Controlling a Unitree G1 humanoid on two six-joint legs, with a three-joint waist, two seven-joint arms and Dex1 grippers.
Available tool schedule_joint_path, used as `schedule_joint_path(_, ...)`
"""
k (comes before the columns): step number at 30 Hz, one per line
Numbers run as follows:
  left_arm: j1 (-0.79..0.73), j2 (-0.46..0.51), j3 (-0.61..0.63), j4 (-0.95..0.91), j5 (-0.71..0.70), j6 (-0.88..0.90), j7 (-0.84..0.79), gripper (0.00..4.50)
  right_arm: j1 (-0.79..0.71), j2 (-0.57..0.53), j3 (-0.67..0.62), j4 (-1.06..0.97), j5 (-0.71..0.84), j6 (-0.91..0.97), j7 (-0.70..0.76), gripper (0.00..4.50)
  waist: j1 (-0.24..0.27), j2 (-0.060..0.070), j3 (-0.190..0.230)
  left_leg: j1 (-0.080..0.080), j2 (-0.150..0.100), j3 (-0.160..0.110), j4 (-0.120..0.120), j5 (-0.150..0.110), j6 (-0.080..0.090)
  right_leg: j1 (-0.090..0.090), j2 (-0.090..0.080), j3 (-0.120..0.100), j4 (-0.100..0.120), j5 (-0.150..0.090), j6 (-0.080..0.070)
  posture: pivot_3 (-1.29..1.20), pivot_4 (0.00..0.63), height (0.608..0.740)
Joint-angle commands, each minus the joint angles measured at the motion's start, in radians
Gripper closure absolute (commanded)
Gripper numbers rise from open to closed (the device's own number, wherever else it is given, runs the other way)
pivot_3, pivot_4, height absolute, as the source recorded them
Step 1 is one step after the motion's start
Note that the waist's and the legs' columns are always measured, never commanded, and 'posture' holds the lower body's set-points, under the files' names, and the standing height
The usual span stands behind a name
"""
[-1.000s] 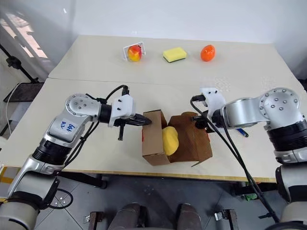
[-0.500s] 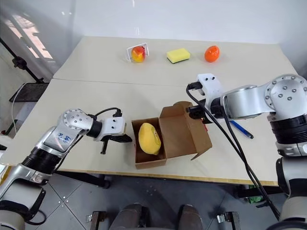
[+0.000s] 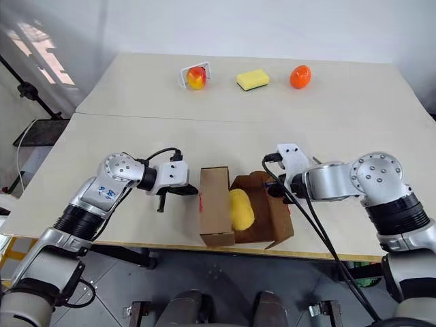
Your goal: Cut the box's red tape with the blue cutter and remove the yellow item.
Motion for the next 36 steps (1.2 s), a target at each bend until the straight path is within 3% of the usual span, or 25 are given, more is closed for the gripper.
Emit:
schedule_joint_path(1, 0.019, -0.009, -0.031, 0.036, 0.042, 0.003, 0.004, 4.5, -0.022, -0.018, -0.037, -0.012, -0.023, 0.019, 0.019, 4.47, 0.0, 0.0, 0.0, 0.0, 0.0, 0.0, 0.0, 0.0, 0.0, 0.0, 0.0, 0.0, 0.0, 0.0, 0.0, 0.0, 0.15, 0.74)
schedule_joint_path(4, 0.011, -0.014, -0.012, 0.03, 0.027, 0.012, 0.009, 4.5, -0.031, -0.028, -0.042, -0.006, -0.04, 0.036, 0.021, 4.47, 0.001, 0.0, 0.0, -0.001, 0.0, 0.0, 0.0, 0.0, 0.0, 0.0, 0.0, 0.0, 0.0, 0.0, 0.0, 0.0, 0.15, 0.74)
schedule_joint_path(7, -0.058, -0.013, 0.085, 0.02, -0.063, 0.095, -0.011, 4.5, -0.09, -0.058, -0.039, -0.001, 0.034, 0.041, -0.018, 4.47, 0.0, -0.001, 0.005, -0.002, -0.001, 0.0, 0.0, 0.0, 0.0, -0.001, -0.001, -0.001, -0.001, 0.0, 0.0, 0.0, 0.15, 0.74)
schedule_joint_path(12, -0.164, -0.022, 0.18, 0.008, -0.181, 0.171, -0.055, 4.5, -0.225, -0.113, -0.004, 0.036, 0.137, 0.046, -0.074, 4.47, -0.007, -0.009, 0.014, -0.018, 0.0, 0.0, 0.0, 0.004, -0.002, -0.018, -0.001, -0.003, 0.001, 0.001, 0.002, 0.0, 0.15, 0.74)
schedule_joint_path(16, -0.203, -0.041, 0.205, -0.021, -0.233, 0.218, -0.069, 4.5, -0.288, -0.124, 0.007, 0.047, 0.138, 0.067, -0.072, 4.47, -0.007, -0.01, 0.015, -0.019, -0.002, 0.0, -0.003, 0.003, -0.002, -0.02, -0.001, -0.008, 0.001, 0.001, 0.003, 0.0, 0.15, 0.74)
schedule_joint_path(20, -0.201, -0.126, 0.239, -0.116, -0.328, 0.294, -0.038, 4.5, -0.404, -0.148, 0.053, 0.043, 0.138, 0.106, -0.098, 4.47, -0.003, -0.012, 0.018, -0.022, -0.002, 0.0, -0.003, 0.003, -0.002, -0.021, -0.001, -0.01, 0.0, 0.001, 0.003, 0.0, 0.15, 0.74)
schedule_joint_path(27, -0.166, -0.156, 0.22, -0.254, -0.425, 0.406, -0.061, 4.5, -0.382, -0.139, 0.07, 0.037, 0.138, 0.096, -0.09, 4.47, -0.002, -0.014, 0.02, -0.025, -0.002, -0.001, -0.002, 0.003, -0.002, -0.021, -0.001, -0.014, 0.0, 0.001, 0.003, 0.0, 0.15, 0.74)
schedule_joint_path(36, -0.209, -0.184, 0.249, -0.238, -0.448, 0.398, -0.027, 4.5, -0.362, -0.134, 0.084, 0.037, 0.138, 0.084, -0.101, 4.47, -0.001, -0.014, 0.02, -0.026, -0.002, 0.0, 0.0, 0.003, -0.002, -0.022, -0.001, -0.016, -0.001, 0.001, 0.003, 0.0, 0.15, 0.74)
